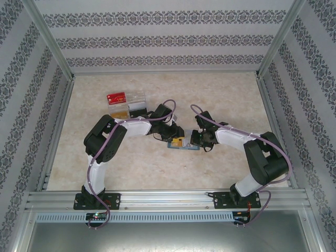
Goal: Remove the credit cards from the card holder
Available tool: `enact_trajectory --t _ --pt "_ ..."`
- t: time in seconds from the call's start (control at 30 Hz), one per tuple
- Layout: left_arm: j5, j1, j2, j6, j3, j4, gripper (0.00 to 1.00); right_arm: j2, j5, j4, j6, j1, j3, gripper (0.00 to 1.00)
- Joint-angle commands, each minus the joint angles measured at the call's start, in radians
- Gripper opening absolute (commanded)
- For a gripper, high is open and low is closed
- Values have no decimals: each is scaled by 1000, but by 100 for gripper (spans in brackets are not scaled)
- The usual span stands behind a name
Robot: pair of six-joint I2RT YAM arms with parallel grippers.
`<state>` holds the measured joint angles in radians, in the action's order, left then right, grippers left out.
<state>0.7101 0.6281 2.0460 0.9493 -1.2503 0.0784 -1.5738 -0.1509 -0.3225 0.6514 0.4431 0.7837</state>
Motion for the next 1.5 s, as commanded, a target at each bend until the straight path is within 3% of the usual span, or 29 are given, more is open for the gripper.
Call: enact_trajectory --t 0.0,0.53,0.9,1.23,1.47 --pt "-3 4 20 -29 -39 52 31 -38 28 -1 -10 11 -8 19" --pt "76 4 56 25 -5 -104 27 -37 24 5 -7 11 -12 19" --pt "75 -18 11 0 45 -135 4 -29 34 3 -4 9 -20 19" --pt "-4 -65 -154 -164 148 41 0 38 -17 -1 -22 0 -13 21" --pt "-129 -93 -357 -294 180 232 0 171 -158 64 -49 -19 14 39"
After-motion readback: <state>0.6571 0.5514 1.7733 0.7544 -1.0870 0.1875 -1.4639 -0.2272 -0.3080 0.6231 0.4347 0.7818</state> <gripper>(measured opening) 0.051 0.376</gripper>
